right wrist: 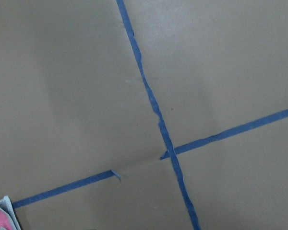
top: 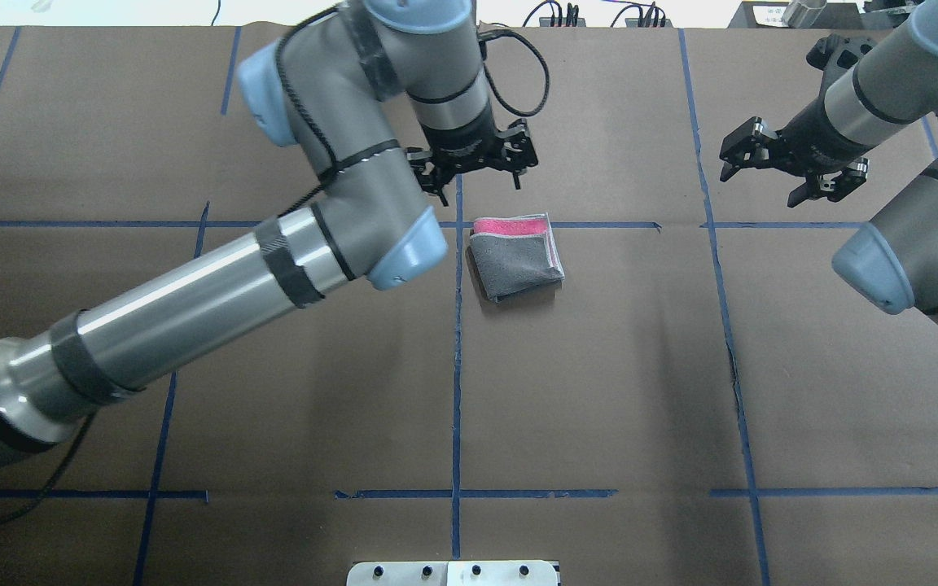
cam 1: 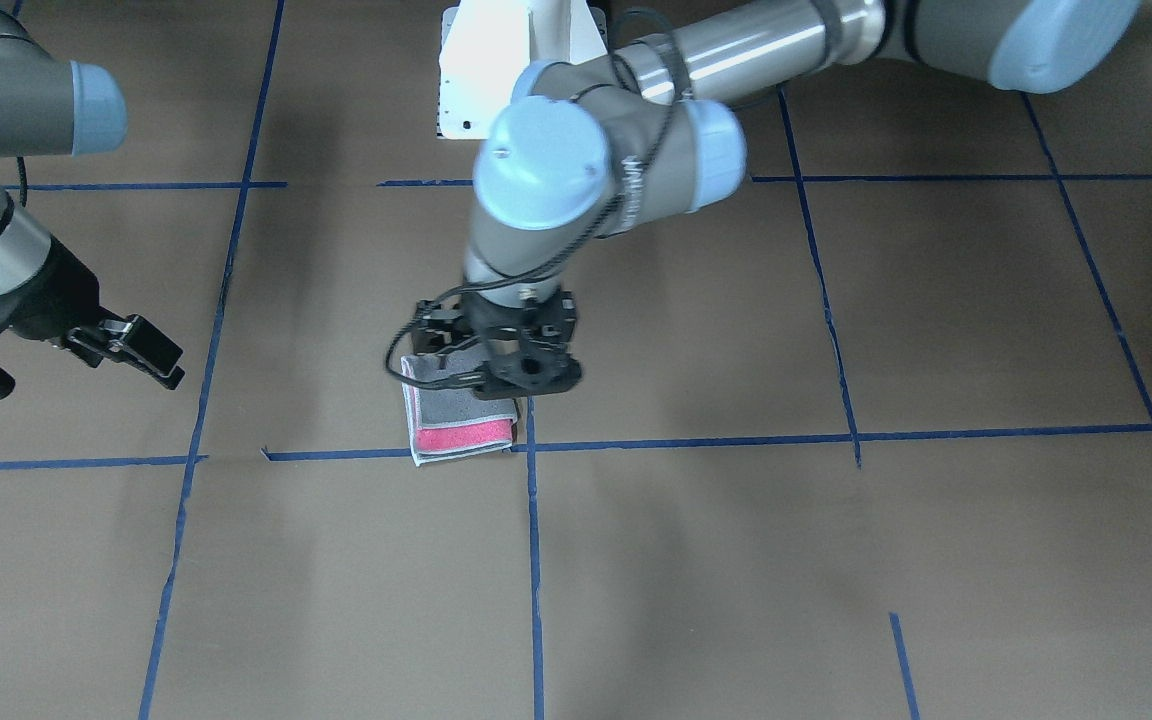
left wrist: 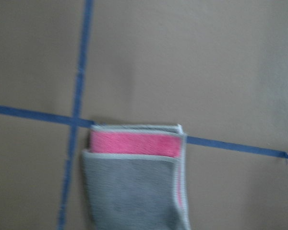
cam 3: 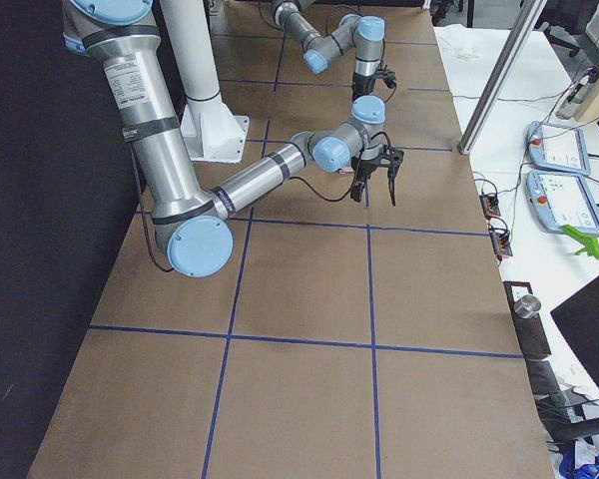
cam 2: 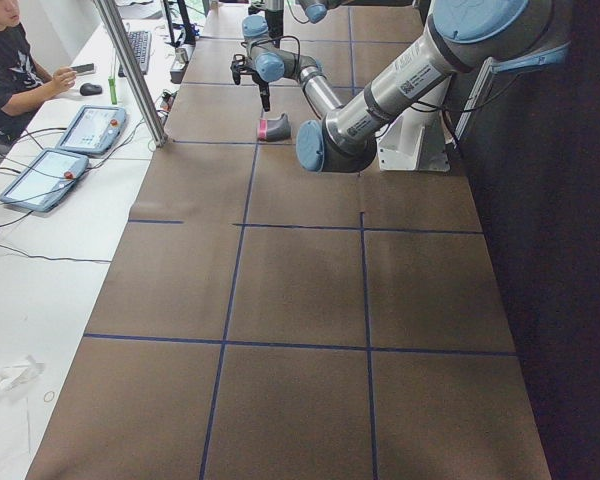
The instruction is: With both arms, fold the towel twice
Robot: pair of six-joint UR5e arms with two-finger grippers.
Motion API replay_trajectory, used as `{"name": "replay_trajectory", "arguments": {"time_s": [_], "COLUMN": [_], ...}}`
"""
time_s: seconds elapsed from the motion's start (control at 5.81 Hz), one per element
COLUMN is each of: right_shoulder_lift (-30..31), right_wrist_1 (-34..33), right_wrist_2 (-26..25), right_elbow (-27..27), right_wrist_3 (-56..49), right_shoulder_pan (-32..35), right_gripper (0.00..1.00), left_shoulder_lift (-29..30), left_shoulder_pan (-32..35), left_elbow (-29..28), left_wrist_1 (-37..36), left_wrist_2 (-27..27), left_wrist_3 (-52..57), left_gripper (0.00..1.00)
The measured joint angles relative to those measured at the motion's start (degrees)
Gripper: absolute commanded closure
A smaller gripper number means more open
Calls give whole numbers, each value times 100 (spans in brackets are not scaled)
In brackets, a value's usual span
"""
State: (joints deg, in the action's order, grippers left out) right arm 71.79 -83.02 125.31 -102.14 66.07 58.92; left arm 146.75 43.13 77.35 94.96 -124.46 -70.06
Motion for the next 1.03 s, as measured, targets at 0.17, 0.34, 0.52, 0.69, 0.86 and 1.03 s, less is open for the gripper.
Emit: {"name": "replay_trajectory", "arguments": {"time_s": [0.17, 0.34, 0.52, 0.69, 0.86, 1.03], "right_shoulder_lift": [71, 351, 864, 1452, 1956, 2421], "right_wrist_1": [-8, -11, -12, -12, -12, -10], "right_wrist_2": [2, 2, 2, 2, 2, 2], "right_elbow": [-6, -110, -354, -619, -821, -935], "right_wrist_3": [-544, -1370, -2372, -3375, -4227, -5052], "right_shoulder_pan": [239, 543, 936, 1384, 1773, 2135], "right_gripper": [0, 0, 0, 0, 0, 0], "left_shoulder_lift": [-764, -1436, -2060, -2600, -3129, -3608], "left_shoulder_pan": [463, 918, 1425, 1979, 2511, 2990], "left_elbow": [852, 1394, 1704, 1824, 1857, 1837], "left_wrist_1": [-481, -762, -863, -891, -901, -904], "left_wrist_2": [-109, -158, -291, -513, -672, -726], "left_wrist_3": [899, 1817, 2746, 3683, 4635, 5527], "left_gripper": [0, 0, 0, 0, 0, 0]}}
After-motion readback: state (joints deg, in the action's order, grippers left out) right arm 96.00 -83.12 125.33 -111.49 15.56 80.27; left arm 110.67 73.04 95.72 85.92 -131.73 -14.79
